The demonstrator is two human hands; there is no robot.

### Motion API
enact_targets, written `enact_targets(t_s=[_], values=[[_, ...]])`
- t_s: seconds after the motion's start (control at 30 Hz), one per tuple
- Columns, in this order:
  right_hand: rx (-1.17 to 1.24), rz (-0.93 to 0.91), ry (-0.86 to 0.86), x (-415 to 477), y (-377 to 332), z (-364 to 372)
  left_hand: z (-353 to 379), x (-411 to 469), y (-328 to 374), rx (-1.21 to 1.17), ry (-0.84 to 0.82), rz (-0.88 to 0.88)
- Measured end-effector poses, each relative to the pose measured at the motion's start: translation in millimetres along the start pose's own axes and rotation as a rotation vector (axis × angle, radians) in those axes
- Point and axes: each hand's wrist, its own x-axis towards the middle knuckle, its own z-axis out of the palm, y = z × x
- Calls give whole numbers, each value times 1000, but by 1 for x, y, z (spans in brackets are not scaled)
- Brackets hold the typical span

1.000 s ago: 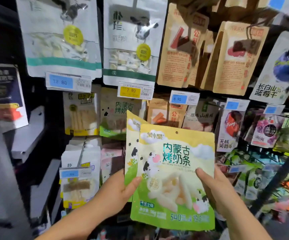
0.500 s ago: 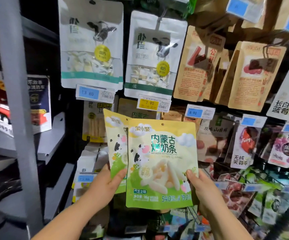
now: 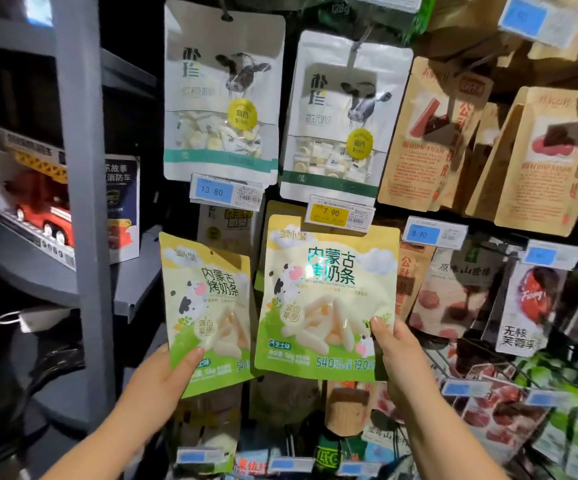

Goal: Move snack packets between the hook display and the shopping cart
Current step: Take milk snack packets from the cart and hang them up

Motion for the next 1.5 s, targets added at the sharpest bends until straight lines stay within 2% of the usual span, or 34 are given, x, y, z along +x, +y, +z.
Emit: enact_targets(t_s=[0.33, 0.7, 1.2, 1.33, 1.5], values=[[45, 67, 8, 12, 9, 11, -26, -9, -2, 8, 63, 18], [18, 87, 95, 19, 6, 14, -39, -11, 1, 1, 98, 48], [-212, 174, 115, 31, -6, 27, -47, -10, 1, -78, 87, 57], [-176, 178, 192, 30, 1, 29, -50, -12, 2, -149, 77, 32], [-129, 165, 383, 21, 8, 33, -43, -14, 3, -144, -15, 17]])
